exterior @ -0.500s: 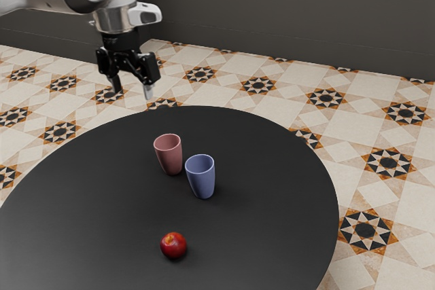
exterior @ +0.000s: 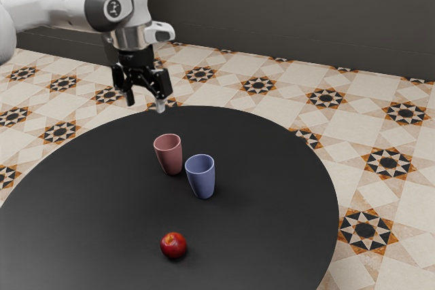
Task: Place the left cup onto the right cup
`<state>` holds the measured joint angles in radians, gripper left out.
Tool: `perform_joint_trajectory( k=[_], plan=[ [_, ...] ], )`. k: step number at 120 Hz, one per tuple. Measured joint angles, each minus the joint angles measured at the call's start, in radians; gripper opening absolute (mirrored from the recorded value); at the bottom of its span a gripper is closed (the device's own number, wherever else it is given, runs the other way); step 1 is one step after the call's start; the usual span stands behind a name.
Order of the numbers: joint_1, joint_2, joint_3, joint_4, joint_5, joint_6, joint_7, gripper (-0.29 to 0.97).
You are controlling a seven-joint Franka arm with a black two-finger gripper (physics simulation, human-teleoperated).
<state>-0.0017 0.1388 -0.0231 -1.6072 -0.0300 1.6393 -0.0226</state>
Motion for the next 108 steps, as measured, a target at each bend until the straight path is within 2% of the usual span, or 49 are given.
perform_joint_trajectory(
  k=[24, 72, 108],
  plan=[
    [0.005, 0.042, 0.0, -0.017, -0.016, 0.061, 0.0, 0.65],
    [0.012, 0.109, 0.0, -0.088, -0.056, 0.204, -0.003, 0.36],
    [0.012, 0.159, 0.0, -0.085, -0.059, 0.261, -0.007, 0.28]
  ],
)
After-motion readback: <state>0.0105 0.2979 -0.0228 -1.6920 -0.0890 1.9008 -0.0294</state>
